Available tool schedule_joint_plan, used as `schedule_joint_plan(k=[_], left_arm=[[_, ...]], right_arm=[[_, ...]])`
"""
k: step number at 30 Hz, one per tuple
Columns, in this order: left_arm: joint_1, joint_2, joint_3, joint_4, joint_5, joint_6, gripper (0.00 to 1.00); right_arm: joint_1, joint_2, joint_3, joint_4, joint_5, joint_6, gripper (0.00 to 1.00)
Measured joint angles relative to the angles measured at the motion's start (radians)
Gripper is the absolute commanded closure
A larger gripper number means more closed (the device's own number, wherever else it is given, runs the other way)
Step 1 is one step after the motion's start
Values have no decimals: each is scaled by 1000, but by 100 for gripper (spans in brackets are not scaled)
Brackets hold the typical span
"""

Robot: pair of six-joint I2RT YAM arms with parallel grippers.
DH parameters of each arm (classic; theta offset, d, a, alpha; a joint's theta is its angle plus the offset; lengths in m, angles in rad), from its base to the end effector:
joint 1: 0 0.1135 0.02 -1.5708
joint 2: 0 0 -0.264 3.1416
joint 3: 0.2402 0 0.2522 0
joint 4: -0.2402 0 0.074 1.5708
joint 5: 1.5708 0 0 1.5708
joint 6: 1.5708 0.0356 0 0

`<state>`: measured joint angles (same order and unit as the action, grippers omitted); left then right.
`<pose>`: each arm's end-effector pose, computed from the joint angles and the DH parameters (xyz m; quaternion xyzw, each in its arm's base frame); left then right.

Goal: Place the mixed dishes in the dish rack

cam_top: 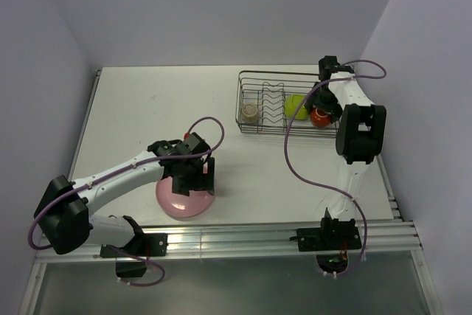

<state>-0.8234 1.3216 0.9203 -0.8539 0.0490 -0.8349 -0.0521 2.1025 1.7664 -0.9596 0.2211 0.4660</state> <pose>0.1604 -0.1756 0.2247 -0.0018 0.9873 -0.1322 0.0883 0.4334 -0.0304 0.2123 0.2668 0.9478 -0.0790 0.1558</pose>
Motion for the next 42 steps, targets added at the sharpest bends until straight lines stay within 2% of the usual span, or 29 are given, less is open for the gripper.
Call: schedule_joint_plan(k=[12, 22, 28, 29, 33, 36, 42], left_arm=[[-23, 0, 0, -20, -21, -31, 12], [-38, 0, -1, -19, -21, -44, 12], [-44, 0, -22, -15, -22, -45, 12], [-45, 0, -26, -14, -22, -45, 12], [-49, 0, -45, -14, -23, -50, 13], [-50, 0, -59, -11, -24, -54, 13], [-56, 15, -67, 2, -54, -61, 13]], right_arm=[[4, -42, -110, 124, 29, -13, 100], [4, -79, -171, 153, 29, -16, 86], [6, -86, -183, 158, 32, -15, 65], [6, -86, -183, 158, 33, -15, 55], [7, -86, -183, 158, 33, -15, 32], [8, -87, -183, 158, 33, -15, 23], [9, -88, -183, 156, 33, -16, 13]])
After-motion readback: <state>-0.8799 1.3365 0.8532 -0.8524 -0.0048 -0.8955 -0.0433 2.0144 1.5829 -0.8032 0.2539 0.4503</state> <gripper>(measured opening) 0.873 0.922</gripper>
